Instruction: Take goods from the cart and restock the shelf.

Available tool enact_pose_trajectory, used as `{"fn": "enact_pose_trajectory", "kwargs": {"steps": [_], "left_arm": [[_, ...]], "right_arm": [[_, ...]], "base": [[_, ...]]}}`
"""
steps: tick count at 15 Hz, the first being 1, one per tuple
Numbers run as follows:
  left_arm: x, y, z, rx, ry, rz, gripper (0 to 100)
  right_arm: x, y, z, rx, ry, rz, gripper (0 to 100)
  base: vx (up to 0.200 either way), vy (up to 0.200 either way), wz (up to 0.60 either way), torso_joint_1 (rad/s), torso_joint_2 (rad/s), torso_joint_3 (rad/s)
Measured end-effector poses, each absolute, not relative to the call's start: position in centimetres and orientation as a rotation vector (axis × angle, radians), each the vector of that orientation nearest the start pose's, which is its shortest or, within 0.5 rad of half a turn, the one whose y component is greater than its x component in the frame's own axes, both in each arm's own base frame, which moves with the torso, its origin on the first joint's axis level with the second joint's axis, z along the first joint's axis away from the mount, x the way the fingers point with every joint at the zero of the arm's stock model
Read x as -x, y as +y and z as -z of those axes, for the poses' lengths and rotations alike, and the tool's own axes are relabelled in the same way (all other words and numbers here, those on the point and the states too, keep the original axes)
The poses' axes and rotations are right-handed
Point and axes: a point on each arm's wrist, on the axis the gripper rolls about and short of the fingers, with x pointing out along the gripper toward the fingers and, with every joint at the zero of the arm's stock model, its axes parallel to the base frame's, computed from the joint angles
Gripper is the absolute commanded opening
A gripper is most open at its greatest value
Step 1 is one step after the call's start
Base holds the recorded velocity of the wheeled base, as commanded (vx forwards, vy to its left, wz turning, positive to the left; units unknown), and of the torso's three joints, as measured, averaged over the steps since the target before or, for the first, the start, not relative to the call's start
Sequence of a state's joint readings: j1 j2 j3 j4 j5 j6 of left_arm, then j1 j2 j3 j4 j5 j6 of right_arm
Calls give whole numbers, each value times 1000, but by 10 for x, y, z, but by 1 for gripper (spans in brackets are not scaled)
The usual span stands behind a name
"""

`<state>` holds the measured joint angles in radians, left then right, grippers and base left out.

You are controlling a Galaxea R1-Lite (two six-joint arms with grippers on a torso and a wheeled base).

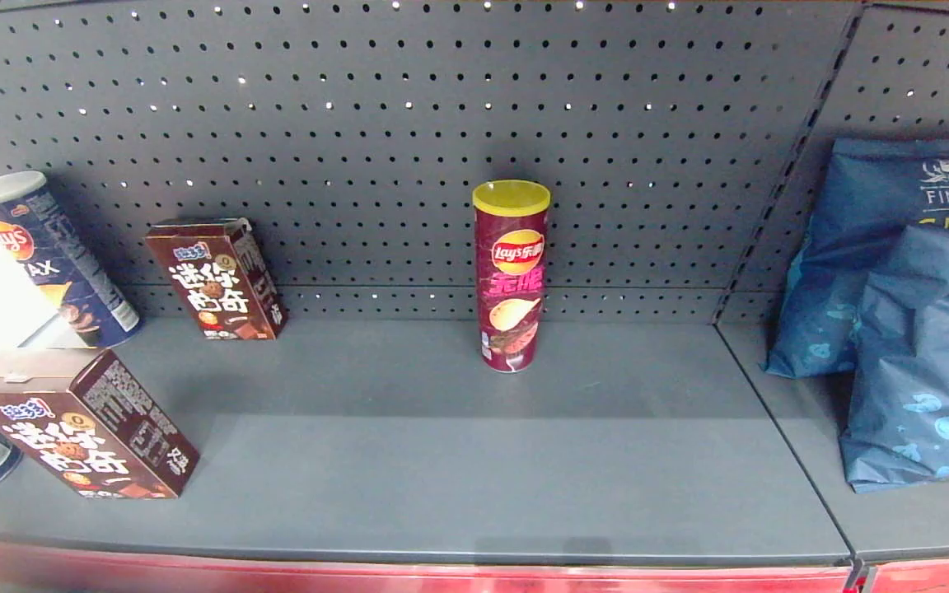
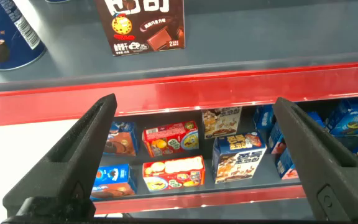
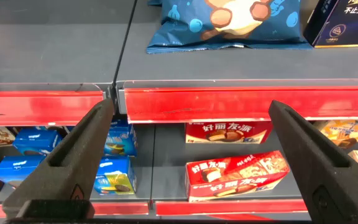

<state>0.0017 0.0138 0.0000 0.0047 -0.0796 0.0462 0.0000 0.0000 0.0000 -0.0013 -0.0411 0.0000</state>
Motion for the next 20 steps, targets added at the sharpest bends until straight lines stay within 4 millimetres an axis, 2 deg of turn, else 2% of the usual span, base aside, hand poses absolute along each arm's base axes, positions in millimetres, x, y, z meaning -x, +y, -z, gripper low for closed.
{"fn": "enact_pose_trajectory", "kwargs": {"steps": [12, 20], "left_arm": [[22, -2, -75, -45, 17, 79, 100], [22, -2, -75, -45, 16, 79, 100]], "right_arm": [[23, -1, -76, 0, -1, 41, 100], [23, -1, -76, 0, -1, 42, 100]], "base": [[0, 0, 0, 0, 0, 0], [0, 0, 600, 5, 5, 2]]}}
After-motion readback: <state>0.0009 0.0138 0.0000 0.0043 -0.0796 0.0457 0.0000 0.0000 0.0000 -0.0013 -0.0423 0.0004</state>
